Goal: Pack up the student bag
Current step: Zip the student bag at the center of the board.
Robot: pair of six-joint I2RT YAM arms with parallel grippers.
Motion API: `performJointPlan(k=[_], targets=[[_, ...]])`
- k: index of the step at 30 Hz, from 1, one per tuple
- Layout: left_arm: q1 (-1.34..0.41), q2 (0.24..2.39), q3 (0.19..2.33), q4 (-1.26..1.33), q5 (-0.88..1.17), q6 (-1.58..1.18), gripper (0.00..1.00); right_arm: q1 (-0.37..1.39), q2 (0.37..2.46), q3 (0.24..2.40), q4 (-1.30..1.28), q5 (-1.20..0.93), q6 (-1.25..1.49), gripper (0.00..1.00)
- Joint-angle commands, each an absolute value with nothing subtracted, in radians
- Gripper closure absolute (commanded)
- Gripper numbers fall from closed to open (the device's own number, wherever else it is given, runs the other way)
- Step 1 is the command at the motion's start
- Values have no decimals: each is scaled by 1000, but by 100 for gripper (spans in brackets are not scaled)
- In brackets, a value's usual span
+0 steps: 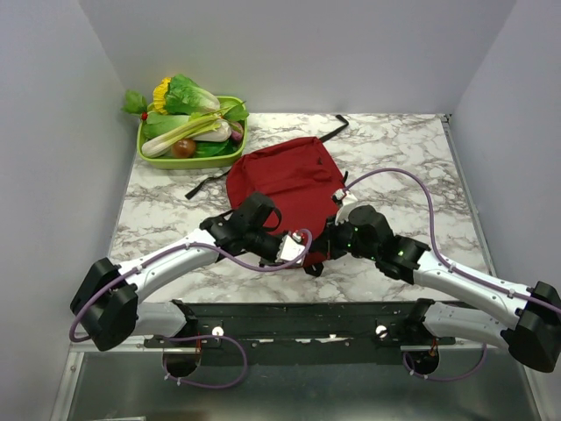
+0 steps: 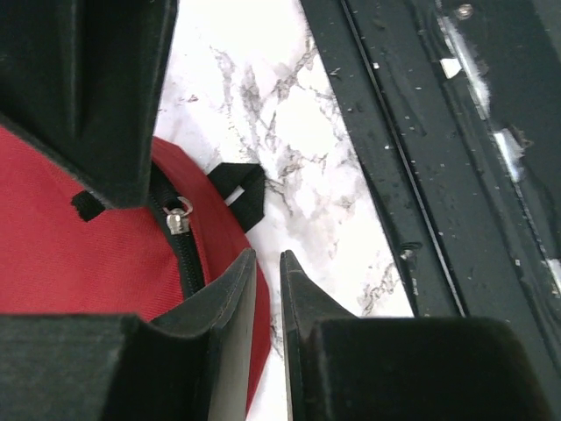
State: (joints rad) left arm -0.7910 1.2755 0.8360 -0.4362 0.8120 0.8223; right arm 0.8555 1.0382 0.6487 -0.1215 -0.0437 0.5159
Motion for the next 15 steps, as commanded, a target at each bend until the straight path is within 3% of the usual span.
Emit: performJointPlan(k=[1, 4, 5, 8, 15], targets=[[-805, 1249, 792, -283, 698, 744, 75, 851, 1035, 660, -120, -29, 520, 100], [-805, 1236, 790, -200, 657, 692, 72, 851, 1037, 655, -118, -38, 526, 100], [-807, 1233, 795, -189, 652, 677, 61, 850, 1037, 653, -117, -40, 529, 99], [-815, 1217, 799, -175, 618, 643, 54, 850, 1037, 650, -110, -43, 532, 99], [-837, 1147, 736, -176, 600, 633, 53, 850, 1034, 643, -100, -48, 535, 99]])
